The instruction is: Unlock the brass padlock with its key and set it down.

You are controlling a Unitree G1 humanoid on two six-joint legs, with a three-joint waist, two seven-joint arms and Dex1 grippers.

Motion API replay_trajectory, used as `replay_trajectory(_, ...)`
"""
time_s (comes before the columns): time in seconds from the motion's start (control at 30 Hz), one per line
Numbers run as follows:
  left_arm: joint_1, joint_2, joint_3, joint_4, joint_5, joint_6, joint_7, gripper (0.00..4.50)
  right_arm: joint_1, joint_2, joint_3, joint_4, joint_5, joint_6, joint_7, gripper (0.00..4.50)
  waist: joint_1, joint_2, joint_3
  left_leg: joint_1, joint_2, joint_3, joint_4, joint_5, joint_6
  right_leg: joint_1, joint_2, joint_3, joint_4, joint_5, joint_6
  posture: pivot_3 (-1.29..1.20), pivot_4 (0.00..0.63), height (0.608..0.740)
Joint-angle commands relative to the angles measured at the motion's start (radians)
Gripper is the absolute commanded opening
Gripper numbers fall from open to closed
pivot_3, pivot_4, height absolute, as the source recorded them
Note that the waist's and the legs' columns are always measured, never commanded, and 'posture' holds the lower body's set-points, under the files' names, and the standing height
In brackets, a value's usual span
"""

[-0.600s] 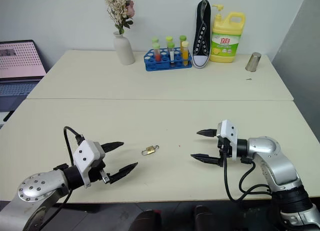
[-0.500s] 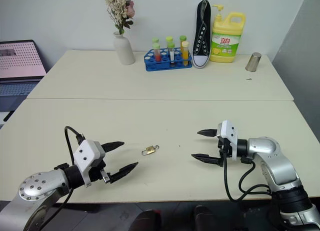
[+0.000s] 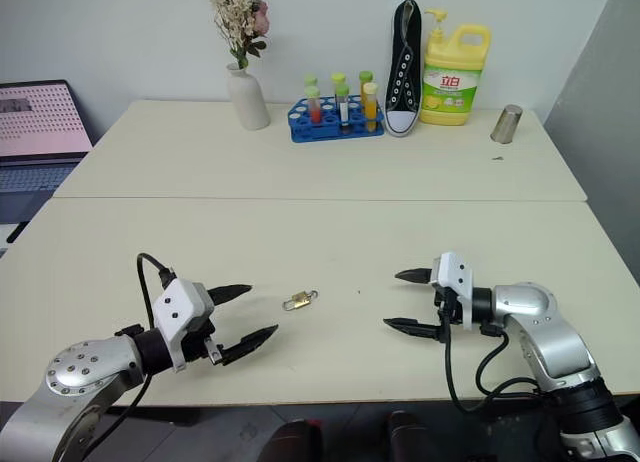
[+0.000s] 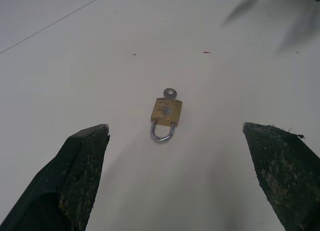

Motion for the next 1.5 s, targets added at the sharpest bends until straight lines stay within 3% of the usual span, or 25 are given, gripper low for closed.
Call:
replay_trajectory(0.03,-0.002,0.007,0.002,-0.003,0.022,-0.027,-0.001,4.50,-0.017,0.012,-0.004,-0.039,-0.005,0.002,-0.024,4.46,0.000,0.000,0.000,0.000,0.000,0.000,0.000,0.000,0.000,0.000,0.000,0.000,0.000,0.000,0.000,0.00,0.150,0.740)
replay_trajectory(0.4,-0.123,0.000,-0.105,0.118,0.112,-0.027,-0.003,4.50,-0.053,0.008,0.018,-0.121,-0.008,0.162,-0.096,4.46,0.001,0.000,0.000,0.000,0.000,0.000,0.000,0.000,0.000,0.000,0.000,0.000,0.000,0.000,0.000,0.00,0.150,0.740)
replay_trajectory(0.73,-0.325,-0.074,-0.248,0.343,0.194,-0.042,-0.008,4.50,-0.016,0.013,0.013,-0.211,0.011,0.196,-0.119,4.46,0.002,0.000,0.000,-0.001,-0.001,-0.001,0.000,0.000,0.000,0.000,0.000,-0.001,0.001,0.000,0.000,0.00,0.150,0.740)
replay_trajectory(1.07,-0.412,-0.088,-0.319,0.438,0.216,-0.046,-0.088,4.50,0.005,0.008,0.017,-0.240,0.011,0.210,-0.122,4.46,0.002,0.000,0.000,-0.001,-0.001,-0.001,0.000,0.000,0.000,0.000,0.000,-0.001,0.001,0.000,0.000,0.00,0.150,0.740)
replay_trajectory(1.17,-0.429,-0.092,-0.337,0.455,0.224,-0.045,-0.102,3.90,0.007,0.006,0.018,-0.245,0.012,0.213,-0.123,4.50,0.003,0.000,0.000,-0.001,-0.002,-0.001,0.001,0.000,0.000,0.000,0.000,-0.001,0.001,0.000,0.000,0.00,0.150,0.740)
replay_trajectory(1.47,-0.429,-0.082,-0.364,0.472,0.250,-0.034,-0.125,1.00,0.023,0.000,0.009,-0.255,0.017,0.217,-0.124,4.50,0.003,0.000,-0.001,0.000,-0.002,-0.001,0.001,0.000,0.000,0.000,0.000,-0.001,0.001,0.000,0.000,0.00,0.150,0.740)
replay_trajectory(1.5,-0.429,-0.082,-0.367,0.472,0.251,-0.038,-0.128,0.97,0.024,-0.001,0.008,-0.255,0.016,0.216,-0.123,4.50,0.003,0.000,-0.001,0.000,-0.001,-0.001,0.001,0.000,0.000,0.000,0.000,-0.001,0.001,0.000,0.000,0.00,0.150,0.740)
